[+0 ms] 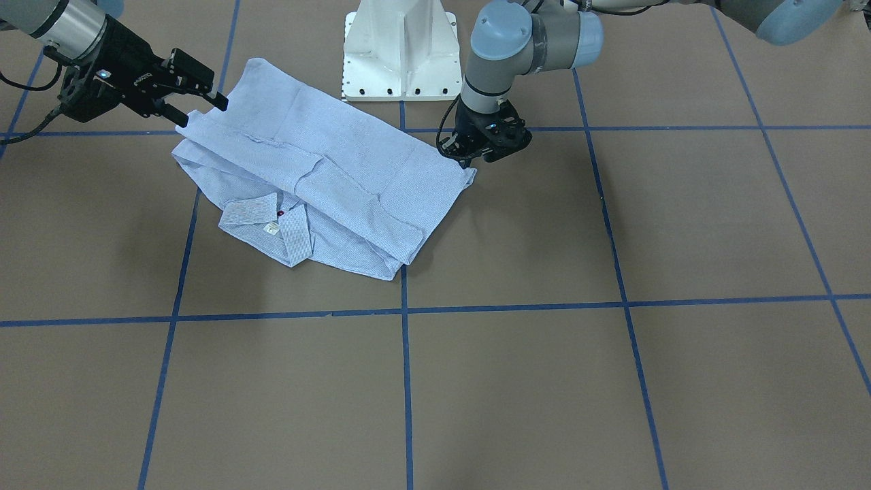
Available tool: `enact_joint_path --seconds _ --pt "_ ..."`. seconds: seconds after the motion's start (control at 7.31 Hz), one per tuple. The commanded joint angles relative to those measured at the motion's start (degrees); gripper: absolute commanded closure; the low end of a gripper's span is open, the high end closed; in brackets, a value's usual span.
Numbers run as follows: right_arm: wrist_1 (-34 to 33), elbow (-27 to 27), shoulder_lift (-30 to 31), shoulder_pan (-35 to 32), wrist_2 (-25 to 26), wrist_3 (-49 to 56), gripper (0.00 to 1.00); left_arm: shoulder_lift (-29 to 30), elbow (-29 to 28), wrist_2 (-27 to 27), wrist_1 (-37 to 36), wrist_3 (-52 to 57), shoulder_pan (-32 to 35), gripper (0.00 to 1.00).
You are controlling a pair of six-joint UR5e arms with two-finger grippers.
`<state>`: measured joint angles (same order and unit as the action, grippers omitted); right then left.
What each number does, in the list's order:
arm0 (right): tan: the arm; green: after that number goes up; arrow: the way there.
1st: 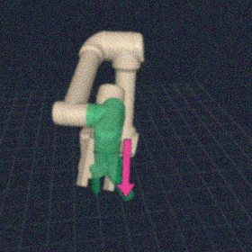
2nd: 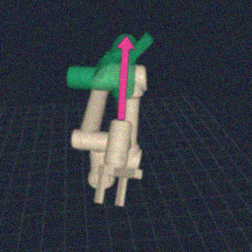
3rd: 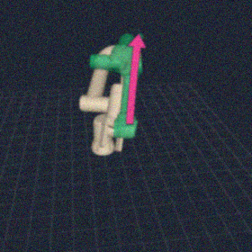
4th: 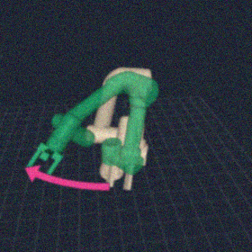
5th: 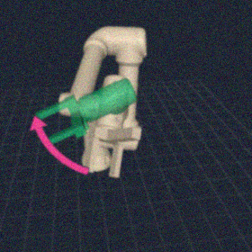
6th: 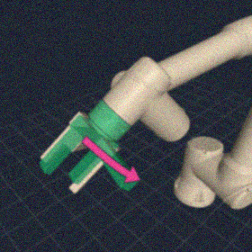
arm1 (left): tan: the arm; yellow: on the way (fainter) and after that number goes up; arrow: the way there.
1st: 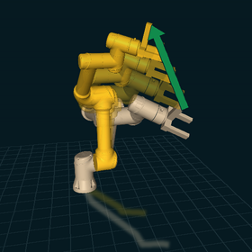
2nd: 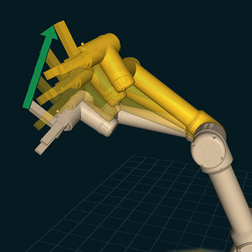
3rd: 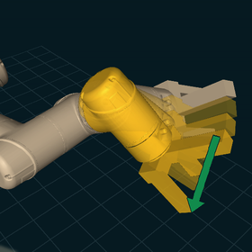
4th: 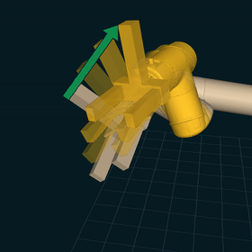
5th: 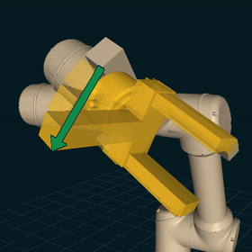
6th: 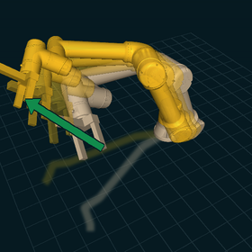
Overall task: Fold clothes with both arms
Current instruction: 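Push the shirt farther from the robot with the left gripper while the right gripper withdraws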
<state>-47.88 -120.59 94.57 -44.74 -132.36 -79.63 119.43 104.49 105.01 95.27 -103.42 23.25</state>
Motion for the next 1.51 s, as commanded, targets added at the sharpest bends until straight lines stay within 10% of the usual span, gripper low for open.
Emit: enact_joint_path --seconds 0.0,1.37 --pt "0.0 0.4 0.0 -0.3 -0.1 0.0 0.00 2.6 -0.6 -0.2 0.3 5.6 5.9 1.00" --pt "0.0 0.3 0.0 -3.4 1.4 0.0 0.00 24.8 -50.5 -12.5 43.7 18.5 20.0 1.00"
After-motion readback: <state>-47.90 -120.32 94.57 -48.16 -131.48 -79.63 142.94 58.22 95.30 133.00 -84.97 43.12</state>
